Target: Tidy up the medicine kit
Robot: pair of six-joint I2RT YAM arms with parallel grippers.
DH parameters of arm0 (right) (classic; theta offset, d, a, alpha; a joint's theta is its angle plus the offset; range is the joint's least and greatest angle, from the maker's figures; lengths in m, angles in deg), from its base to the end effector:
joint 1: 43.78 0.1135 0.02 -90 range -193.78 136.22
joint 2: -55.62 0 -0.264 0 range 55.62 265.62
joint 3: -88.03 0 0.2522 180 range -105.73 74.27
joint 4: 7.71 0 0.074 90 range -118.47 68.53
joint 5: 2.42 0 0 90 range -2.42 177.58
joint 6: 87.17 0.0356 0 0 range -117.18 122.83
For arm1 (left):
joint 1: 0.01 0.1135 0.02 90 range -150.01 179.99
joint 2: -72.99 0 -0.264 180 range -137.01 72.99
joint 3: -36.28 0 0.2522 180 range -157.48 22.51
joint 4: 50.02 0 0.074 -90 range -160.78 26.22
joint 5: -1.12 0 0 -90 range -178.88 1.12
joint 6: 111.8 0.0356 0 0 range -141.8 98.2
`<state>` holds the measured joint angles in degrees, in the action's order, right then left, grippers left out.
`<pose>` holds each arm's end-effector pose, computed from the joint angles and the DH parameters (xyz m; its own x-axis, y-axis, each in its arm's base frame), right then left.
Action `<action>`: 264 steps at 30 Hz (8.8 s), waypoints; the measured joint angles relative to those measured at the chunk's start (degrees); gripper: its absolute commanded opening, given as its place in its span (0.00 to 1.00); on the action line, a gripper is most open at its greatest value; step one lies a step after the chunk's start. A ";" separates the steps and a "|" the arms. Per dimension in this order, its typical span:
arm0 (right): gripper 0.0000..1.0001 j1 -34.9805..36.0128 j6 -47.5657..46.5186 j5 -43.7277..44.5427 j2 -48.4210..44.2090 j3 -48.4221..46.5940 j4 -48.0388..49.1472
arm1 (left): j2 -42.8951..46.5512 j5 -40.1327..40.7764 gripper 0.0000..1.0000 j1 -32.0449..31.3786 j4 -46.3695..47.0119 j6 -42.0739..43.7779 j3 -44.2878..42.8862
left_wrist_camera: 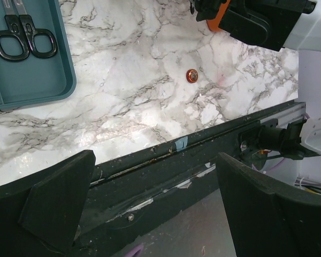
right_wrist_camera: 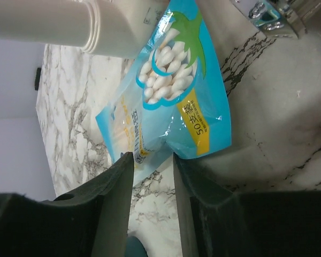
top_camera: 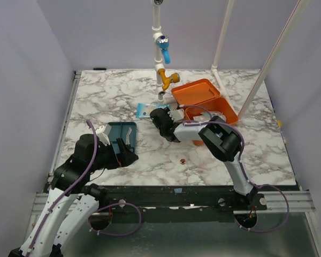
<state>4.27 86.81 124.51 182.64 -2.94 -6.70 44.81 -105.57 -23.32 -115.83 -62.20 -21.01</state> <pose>0.3279 0.3328 0.1170 -0.3044 0.8505 -0.4289 0.3538 0.5191 0.7781 0.0826 -0.0467 0.2963 -0.8007 -0.3310 -0.4993 0.0940 0.7538 -0.6504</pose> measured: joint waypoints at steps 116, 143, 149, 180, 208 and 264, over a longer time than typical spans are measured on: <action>0.01 -32.41 -55.47 -33.38 -63.49 30.80 -34.60 | -7.61 0.96 0.99 0.83 4.85 2.56 -2.73; 0.38 -32.41 -48.52 -31.26 -61.07 29.05 -36.22 | -5.66 0.98 0.99 1.18 3.43 2.64 -2.75; 0.47 -32.41 -49.20 -30.93 -61.88 24.22 -37.40 | -5.68 0.98 0.99 1.22 3.45 2.64 -2.75; 0.01 -31.61 -45.46 -40.44 -48.70 30.32 -25.00 | -6.73 0.98 0.99 1.51 3.06 2.64 -2.97; 0.01 -10.71 -29.97 -32.94 -45.46 25.62 -17.40 | -4.98 1.01 0.98 1.95 2.75 2.95 -2.95; 0.00 -11.76 -43.32 -21.49 -37.75 11.67 -40.89 | -4.26 -0.26 0.98 2.36 4.00 2.93 -2.73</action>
<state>-7.49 43.49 103.03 144.89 8.73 -47.60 40.55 -105.83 -20.96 -111.83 -59.27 -23.75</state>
